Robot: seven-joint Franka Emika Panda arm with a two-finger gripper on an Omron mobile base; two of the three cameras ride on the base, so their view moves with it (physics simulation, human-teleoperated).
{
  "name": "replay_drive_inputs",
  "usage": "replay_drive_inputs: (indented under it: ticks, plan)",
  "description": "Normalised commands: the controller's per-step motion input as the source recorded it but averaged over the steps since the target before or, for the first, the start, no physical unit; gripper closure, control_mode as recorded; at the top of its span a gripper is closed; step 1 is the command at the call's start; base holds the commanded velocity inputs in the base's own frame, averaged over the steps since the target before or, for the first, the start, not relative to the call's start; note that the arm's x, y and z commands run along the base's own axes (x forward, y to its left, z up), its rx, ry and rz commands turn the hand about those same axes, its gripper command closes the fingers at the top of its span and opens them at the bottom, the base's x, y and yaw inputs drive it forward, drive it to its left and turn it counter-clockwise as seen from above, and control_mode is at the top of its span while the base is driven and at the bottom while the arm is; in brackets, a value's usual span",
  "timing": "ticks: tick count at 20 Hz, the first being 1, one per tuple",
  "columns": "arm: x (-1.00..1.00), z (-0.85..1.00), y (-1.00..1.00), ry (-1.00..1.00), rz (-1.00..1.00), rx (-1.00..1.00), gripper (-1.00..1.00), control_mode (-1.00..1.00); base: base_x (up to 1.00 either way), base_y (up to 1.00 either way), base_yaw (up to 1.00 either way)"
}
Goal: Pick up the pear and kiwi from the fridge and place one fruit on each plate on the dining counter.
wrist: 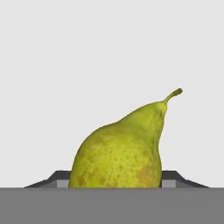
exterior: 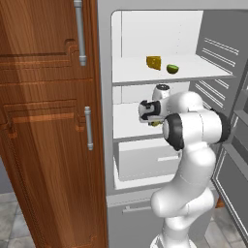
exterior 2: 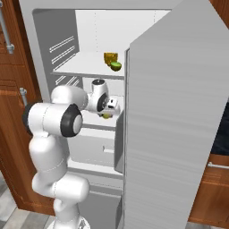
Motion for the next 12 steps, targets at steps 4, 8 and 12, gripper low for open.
replay_drive_inputs:
  ticks: [4,8,12]
  plan:
    - [-0.77,0.0,0.0,-0.11,0.0,0.01,1.0,-1.0,0.0,0.0,0.0]
    - [-0.72,0.29,0.0,-0.18,0.0,0.01,1.0,-1.0,0.0,0.0,0.0]
    - [-0.48,0.69,0.0,-0.1,0.0,0.0,1.0,-1.0,0.0,0.0,0.0]
